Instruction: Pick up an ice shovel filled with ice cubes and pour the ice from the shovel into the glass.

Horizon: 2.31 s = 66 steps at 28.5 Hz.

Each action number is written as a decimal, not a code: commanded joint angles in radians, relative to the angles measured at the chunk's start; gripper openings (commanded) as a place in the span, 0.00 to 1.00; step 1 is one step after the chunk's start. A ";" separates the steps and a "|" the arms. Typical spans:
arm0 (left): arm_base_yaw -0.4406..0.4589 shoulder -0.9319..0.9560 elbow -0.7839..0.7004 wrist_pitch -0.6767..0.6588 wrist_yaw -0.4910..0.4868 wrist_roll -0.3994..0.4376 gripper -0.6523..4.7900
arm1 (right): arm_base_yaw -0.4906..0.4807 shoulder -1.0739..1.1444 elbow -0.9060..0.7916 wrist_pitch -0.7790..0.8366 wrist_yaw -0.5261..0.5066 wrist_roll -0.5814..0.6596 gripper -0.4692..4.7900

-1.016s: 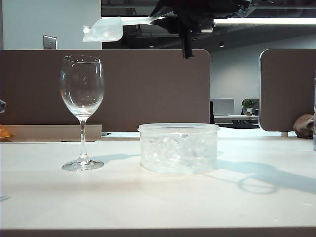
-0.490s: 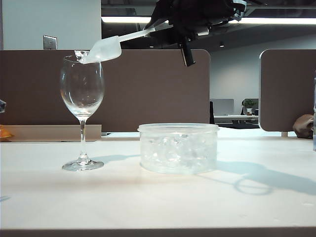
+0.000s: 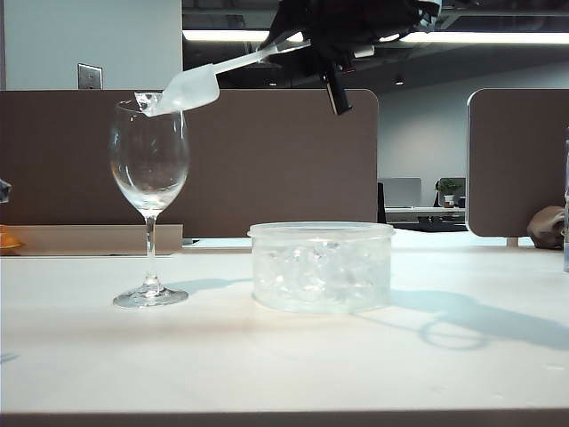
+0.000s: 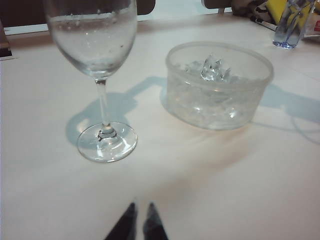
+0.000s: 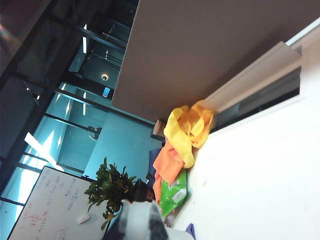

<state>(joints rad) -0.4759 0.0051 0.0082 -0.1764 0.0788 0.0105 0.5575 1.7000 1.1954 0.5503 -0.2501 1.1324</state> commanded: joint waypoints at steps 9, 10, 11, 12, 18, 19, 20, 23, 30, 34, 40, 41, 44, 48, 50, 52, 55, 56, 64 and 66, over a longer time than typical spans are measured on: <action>0.002 0.001 0.001 -0.002 0.004 0.004 0.17 | 0.000 -0.006 0.064 -0.045 -0.013 -0.034 0.08; 0.002 0.001 0.001 -0.002 0.005 0.004 0.17 | 0.000 -0.006 0.064 -0.045 -0.016 -0.034 0.08; 0.002 0.001 0.000 -0.002 0.004 0.004 0.17 | 0.000 -0.006 0.064 -0.045 -0.019 -0.034 0.08; 0.002 0.001 0.001 -0.002 0.004 0.004 0.17 | 0.000 -0.006 0.064 -0.045 -0.018 -0.034 0.08; 0.002 0.001 0.000 -0.002 0.004 0.004 0.17 | -0.028 -0.012 0.066 0.008 -0.015 0.012 0.08; 0.002 0.001 0.001 -0.002 0.005 0.004 0.17 | -0.042 -0.016 0.066 0.007 -0.015 0.019 0.08; 0.002 0.001 0.001 -0.002 0.004 0.005 0.17 | -0.073 -0.026 0.065 0.003 -0.024 0.019 0.08; 0.002 0.001 0.001 -0.002 0.005 0.004 0.17 | -0.145 -0.051 0.063 -0.021 -0.067 0.014 0.08; 0.002 0.001 0.001 -0.002 0.005 0.004 0.17 | -0.305 -0.100 -0.135 -0.108 -0.140 -0.063 0.08; 0.002 0.001 0.001 -0.002 0.005 0.004 0.17 | -0.318 -0.104 -0.287 -0.034 -0.156 -0.059 0.08; 0.002 0.001 0.001 -0.002 0.005 0.004 0.17 | -0.317 -0.107 -0.417 0.000 -0.171 -0.060 0.08; 0.002 0.001 0.001 -0.002 0.004 0.004 0.17 | -0.317 -0.111 -0.440 0.012 -0.167 -0.060 0.08; 0.002 0.001 0.001 -0.002 0.004 0.005 0.17 | -0.317 -0.119 -0.460 0.018 -0.167 -0.060 0.08; 0.002 0.001 0.001 -0.002 0.004 0.004 0.17 | -0.317 -0.132 -0.472 0.013 -0.154 -0.061 0.18; 0.002 0.001 0.001 -0.002 0.004 0.004 0.17 | -0.317 -0.149 -0.473 -0.004 -0.135 -0.068 0.29; 0.002 0.001 0.001 -0.002 0.004 0.004 0.17 | -0.318 -0.169 -0.473 -0.008 -0.114 -0.083 0.30; 0.002 0.001 0.000 -0.002 0.005 0.004 0.17 | -0.323 -0.199 -0.473 -0.036 -0.103 -0.128 0.31; 0.002 0.001 0.000 -0.002 0.004 0.005 0.17 | -0.326 -0.219 -0.473 -0.084 -0.090 -0.180 0.31; 0.002 0.001 0.001 -0.002 0.005 0.004 0.17 | -0.335 -0.369 -0.498 -0.318 -0.002 -0.542 0.16; 0.002 0.001 0.001 -0.002 0.004 0.004 0.17 | -0.344 -0.412 -0.532 -0.315 0.006 -0.566 0.12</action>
<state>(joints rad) -0.4759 0.0051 0.0082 -0.1768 0.0788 0.0105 0.2188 1.3151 0.6842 0.2333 -0.2543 0.6083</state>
